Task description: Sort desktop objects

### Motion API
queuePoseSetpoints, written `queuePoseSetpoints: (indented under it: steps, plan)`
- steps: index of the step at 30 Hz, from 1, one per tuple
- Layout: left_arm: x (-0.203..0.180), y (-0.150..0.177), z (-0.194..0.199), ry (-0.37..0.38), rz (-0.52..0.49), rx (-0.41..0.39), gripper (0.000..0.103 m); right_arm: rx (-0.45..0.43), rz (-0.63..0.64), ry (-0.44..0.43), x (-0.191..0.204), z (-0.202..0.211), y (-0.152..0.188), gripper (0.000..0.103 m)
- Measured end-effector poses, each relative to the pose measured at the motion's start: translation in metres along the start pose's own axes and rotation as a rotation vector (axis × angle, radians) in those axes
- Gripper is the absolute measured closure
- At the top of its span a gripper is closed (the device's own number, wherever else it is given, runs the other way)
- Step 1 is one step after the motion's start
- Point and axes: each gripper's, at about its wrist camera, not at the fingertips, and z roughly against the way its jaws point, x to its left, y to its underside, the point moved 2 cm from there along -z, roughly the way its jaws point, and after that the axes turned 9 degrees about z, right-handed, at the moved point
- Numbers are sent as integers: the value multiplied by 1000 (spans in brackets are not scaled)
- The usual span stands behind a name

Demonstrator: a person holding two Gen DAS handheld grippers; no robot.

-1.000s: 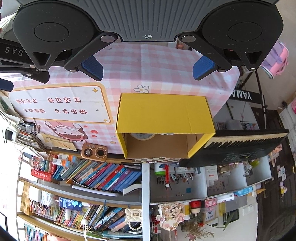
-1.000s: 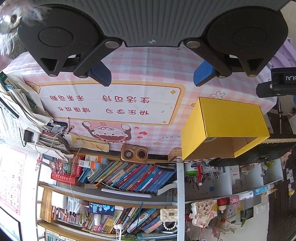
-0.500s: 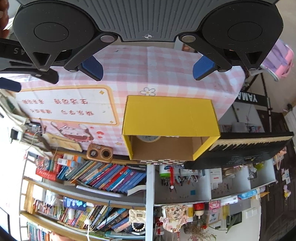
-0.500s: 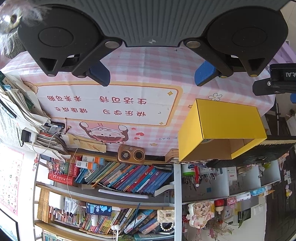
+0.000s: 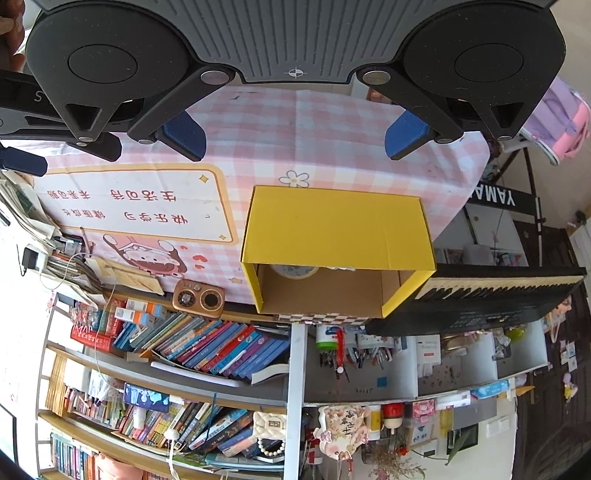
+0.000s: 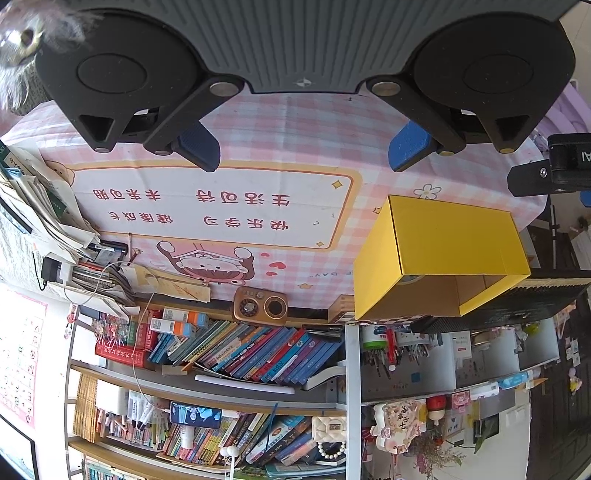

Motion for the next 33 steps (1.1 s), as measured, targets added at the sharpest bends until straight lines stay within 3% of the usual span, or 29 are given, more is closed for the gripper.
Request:
queuePoseSetpoints:
  steps: [13, 33]
  plan:
    - [0, 0, -5, -38, -4, 20, 0, 1, 0, 0, 1, 0, 0, 5]
    - [4, 1, -9, -40, 3, 42, 0, 9, 2, -2, 5, -2, -1, 5]
